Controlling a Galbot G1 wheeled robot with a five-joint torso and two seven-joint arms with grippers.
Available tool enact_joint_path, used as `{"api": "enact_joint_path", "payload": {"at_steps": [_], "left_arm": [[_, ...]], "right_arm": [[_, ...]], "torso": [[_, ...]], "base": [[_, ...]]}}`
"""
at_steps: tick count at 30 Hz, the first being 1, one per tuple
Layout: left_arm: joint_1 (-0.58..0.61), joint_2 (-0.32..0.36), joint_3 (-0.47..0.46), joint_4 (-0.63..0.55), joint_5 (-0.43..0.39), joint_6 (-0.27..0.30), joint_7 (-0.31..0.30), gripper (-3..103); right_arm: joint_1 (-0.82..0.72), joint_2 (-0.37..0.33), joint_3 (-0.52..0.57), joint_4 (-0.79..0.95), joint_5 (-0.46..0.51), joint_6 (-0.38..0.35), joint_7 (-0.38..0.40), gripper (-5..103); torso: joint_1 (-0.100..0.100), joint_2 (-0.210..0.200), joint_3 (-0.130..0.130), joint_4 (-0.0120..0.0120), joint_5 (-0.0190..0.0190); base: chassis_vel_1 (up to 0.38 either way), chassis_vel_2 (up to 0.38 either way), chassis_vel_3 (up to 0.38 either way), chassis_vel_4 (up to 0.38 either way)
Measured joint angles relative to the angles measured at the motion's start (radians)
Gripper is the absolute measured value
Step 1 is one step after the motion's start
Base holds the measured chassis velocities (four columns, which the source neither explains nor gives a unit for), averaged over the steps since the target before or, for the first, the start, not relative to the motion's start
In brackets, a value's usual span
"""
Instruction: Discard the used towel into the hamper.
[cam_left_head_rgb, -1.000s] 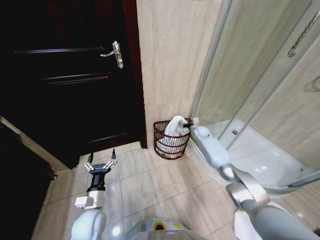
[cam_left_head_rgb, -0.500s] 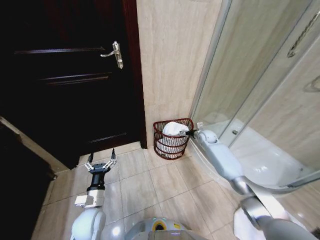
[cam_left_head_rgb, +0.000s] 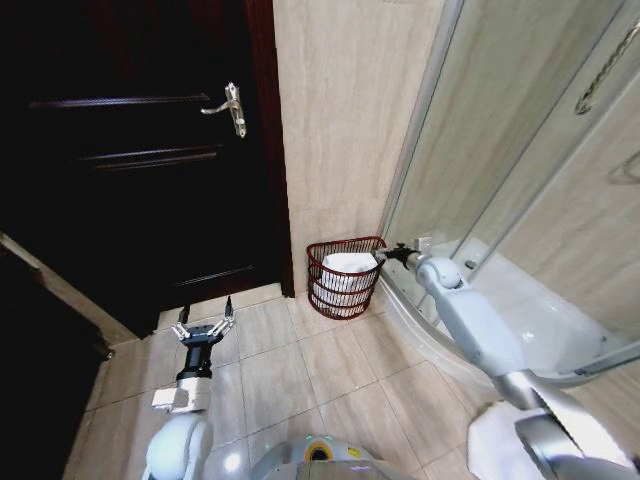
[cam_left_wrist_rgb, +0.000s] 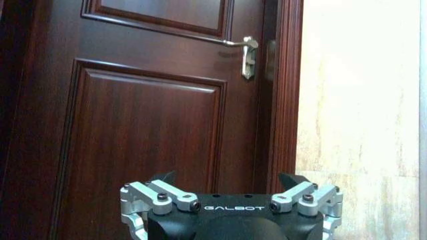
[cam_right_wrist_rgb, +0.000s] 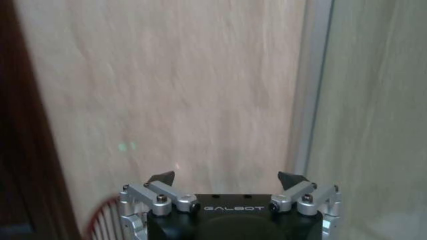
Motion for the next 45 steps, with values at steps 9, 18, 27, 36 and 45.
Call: {"api": "enact_joint_path", "payload": {"at_steps": [9, 18, 27, 36, 45], "left_arm": [[-0.027, -0.006, 0.01, 0.005, -0.016, 0.032, -0.012, 100], [-0.032, -0.027, 0.011, 0.02, -0.001, 0.038, -0.023, 100], [-0.04, -0.037, -0.001, 0.009, -0.026, 0.045, -0.041, 100], [-0.05, -0.009, 0.003, -0.001, -0.065, 0.059, -0.024, 100], [-0.054, 0.006, 0.01, 0.029, -0.08, 0.051, -0.01, 100]], "right_arm": [[-0.204, 0.053, 0.135, 0.177, -0.042, 0.146, -0.003, 100], [-0.387, 0.113, 0.257, 0.284, -0.178, 0.249, -0.064, 100], [-0.535, 0.155, 0.355, 0.379, -0.228, 0.316, -0.093, 100], [-0.677, 0.236, 0.443, 0.417, -0.307, 0.376, -0.124, 100], [-0.752, 0.351, 0.482, 0.462, -0.368, 0.384, -0.162, 100]], "torso": [[0.0, 0.0, 0.0, -0.0005, 0.0002], [0.0, 0.0, 0.0, -0.0006, 0.0004], [0.0, 0.0, 0.0, -0.0003, 0.0002], [0.0, 0.0, 0.0, -0.0001, 0.0004], [0.0, 0.0, 0.0, -0.0003, 0.0002]], "base": [[0.0, 0.0, 0.0, 0.0], [0.0, 0.0, 0.0, 0.0], [0.0, 0.0, 0.0, 0.0], [0.0, 0.0, 0.0, 0.0], [0.0, 0.0, 0.0, 0.0]]}}
